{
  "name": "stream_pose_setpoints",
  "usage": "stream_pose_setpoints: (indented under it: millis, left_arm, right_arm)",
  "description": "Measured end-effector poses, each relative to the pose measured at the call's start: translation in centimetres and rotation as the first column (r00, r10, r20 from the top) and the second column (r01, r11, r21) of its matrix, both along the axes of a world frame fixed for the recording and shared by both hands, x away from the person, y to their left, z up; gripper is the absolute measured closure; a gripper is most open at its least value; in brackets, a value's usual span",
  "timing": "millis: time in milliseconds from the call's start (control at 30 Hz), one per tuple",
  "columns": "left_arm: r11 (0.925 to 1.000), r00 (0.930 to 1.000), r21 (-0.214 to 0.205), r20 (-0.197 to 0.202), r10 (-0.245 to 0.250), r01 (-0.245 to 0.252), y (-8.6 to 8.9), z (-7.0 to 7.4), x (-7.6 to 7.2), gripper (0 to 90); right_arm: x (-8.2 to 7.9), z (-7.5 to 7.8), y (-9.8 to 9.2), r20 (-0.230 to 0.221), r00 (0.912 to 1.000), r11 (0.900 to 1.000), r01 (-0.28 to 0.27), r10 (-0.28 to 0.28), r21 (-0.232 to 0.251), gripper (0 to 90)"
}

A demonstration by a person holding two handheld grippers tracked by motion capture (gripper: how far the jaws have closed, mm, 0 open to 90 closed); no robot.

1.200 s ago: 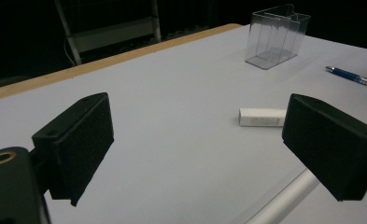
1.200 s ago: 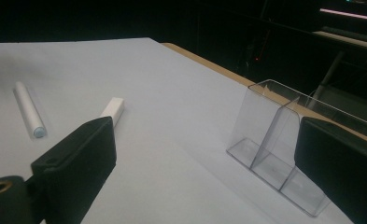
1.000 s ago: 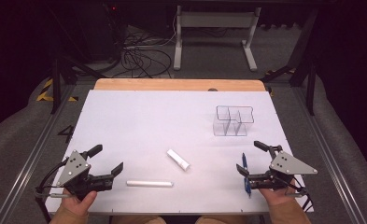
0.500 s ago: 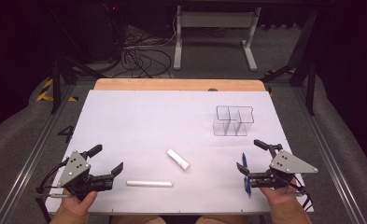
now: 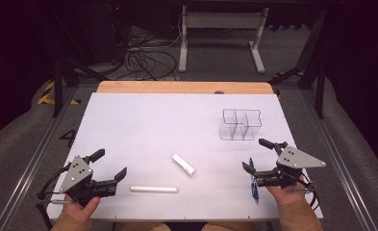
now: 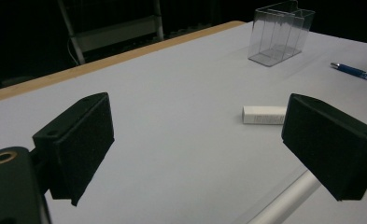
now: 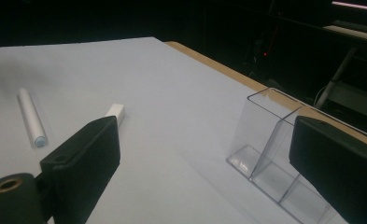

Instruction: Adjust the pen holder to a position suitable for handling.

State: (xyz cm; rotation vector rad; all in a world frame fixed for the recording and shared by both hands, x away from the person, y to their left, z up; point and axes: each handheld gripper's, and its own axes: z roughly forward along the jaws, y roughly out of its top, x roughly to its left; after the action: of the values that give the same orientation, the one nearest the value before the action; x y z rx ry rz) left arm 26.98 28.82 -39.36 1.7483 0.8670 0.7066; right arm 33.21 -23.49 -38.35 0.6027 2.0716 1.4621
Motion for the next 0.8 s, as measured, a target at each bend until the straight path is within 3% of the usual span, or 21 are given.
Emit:
stream_pose_setpoints:
  millis: [400,600,733,800]
  left_arm:
    - [1.0000,1.0000,-0.004,-0.002,0.000,0.000,0.0,0.0,0.0,10.1]
    - [1.0000,1.0000,-0.003,-0.004,0.000,0.000,0.0,0.0,0.1,10.2]
    - [1.0000,1.0000,-0.002,-0.004,-0.001,0.001,0.1,0.0,0.1,10.2]
    - [1.0000,1.0000,-0.003,-0.004,0.001,-0.001,0.1,0.0,0.1,10.2]
  right_arm:
    - [1.1,0.8,0.7,0.013,0.9999,0.9996,-0.003,0.003,-0.028,8.9]
    - [1.3,2.0,0.7,0.006,1.0000,0.9957,0.000,0.001,-0.092,12.2]
    - [1.6,2.5,0.7,-0.012,0.9999,0.9945,-0.011,0.009,-0.104,14.0]
    - [2.2,2.9,0.9,-0.029,0.9995,0.9909,-0.019,0.015,-0.133,16.4]
